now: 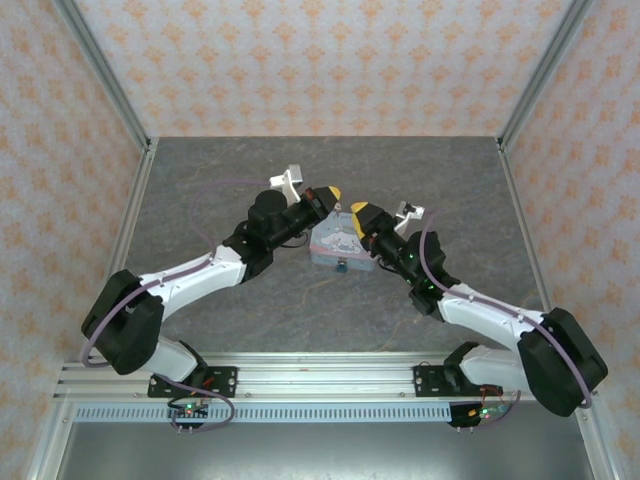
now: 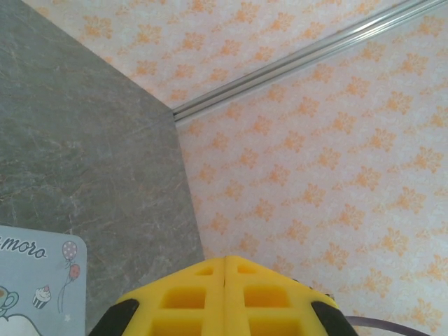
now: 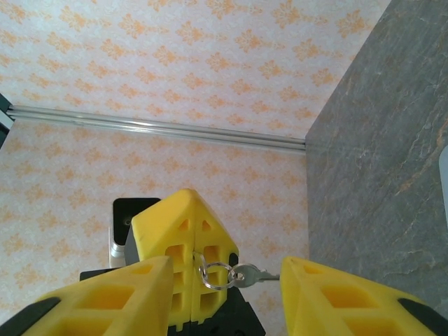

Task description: Unlock a padlock with a key

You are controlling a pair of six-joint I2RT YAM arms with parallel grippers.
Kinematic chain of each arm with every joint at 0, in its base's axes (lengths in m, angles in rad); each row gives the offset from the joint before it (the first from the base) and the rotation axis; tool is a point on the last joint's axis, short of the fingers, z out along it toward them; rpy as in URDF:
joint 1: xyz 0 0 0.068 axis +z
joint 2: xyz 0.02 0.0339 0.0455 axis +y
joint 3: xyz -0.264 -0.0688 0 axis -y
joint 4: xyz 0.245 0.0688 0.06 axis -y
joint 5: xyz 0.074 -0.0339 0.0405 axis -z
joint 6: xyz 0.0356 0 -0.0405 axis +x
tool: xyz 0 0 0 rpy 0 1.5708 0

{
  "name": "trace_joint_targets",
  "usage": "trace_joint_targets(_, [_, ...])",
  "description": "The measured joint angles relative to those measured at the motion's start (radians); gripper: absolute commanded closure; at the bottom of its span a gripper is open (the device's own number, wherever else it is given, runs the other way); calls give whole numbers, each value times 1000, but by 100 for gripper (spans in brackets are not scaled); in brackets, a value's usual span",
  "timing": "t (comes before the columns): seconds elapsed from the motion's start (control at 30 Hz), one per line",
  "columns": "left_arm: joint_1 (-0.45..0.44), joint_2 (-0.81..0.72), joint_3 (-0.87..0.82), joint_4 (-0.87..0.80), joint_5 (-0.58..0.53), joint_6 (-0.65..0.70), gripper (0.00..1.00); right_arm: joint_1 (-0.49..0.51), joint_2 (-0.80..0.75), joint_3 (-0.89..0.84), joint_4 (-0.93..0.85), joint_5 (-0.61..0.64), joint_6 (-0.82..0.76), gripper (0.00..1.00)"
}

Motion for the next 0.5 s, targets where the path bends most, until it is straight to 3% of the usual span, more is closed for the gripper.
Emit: trace_joint_targets(0.5, [0, 31, -6, 58, -13, -49, 100, 0, 186, 72, 167, -46, 27, 66])
